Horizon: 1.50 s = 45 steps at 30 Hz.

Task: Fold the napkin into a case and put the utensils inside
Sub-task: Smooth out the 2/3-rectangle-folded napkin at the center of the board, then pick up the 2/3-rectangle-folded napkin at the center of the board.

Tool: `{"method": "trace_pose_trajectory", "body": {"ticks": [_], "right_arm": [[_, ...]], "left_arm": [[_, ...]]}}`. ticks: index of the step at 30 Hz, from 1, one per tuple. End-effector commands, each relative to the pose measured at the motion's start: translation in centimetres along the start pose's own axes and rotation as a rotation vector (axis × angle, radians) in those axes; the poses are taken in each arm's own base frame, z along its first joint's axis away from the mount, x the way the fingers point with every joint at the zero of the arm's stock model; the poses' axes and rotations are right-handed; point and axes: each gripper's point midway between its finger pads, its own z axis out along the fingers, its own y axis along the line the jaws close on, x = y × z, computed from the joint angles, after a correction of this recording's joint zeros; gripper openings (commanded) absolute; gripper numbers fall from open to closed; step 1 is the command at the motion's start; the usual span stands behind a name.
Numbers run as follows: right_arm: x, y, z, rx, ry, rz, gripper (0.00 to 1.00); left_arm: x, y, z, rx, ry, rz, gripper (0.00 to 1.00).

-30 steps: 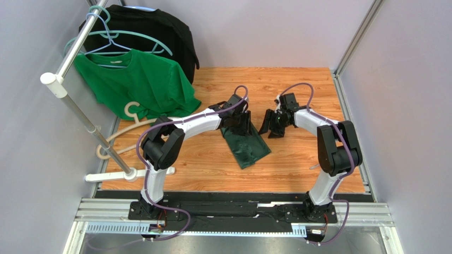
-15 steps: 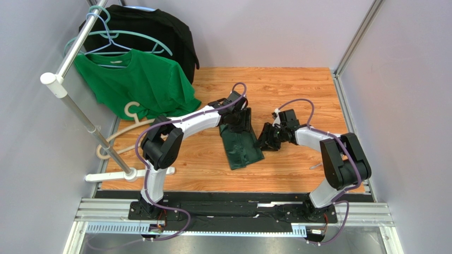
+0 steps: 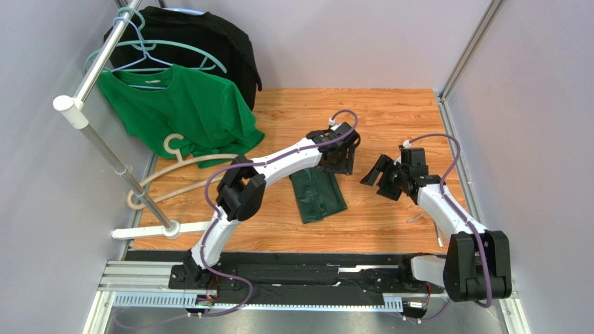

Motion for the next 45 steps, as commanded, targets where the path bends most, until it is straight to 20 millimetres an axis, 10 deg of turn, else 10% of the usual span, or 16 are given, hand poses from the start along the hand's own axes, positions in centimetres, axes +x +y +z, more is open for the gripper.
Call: {"method": "trace_pose_trajectory", "body": {"ticks": [1,19,26,32,45], "right_arm": [[0.5,-0.9,-0.7,0.037,-0.014,-0.014,0.73],[1.9,-0.5,-0.6,-0.040,0.016,-0.033,0.73],[2.1,-0.3,-0.1,-0.055,0.046,-0.046,0.73],[1.0,0.8,0.2,-0.088,0.049,-0.059,0.74],[-2.1,8.7,5.6,-0.344,0.152,-0.013,0.77]], "left_arm": [[0.4,2.0,1.0,-0.189,0.026,-0.020,0.74],[3.1,3.5,5.1,-0.318,0.067,-0.021,0.63],[3.3,2.9,5.3,-0.251,0.072,0.023,0.34],[2.0,0.7,2.0,-0.069,0.018,0.066,0.03],[3.6,-2.3,-1.5,0.351,-0.013,0.109,0.00]]}}
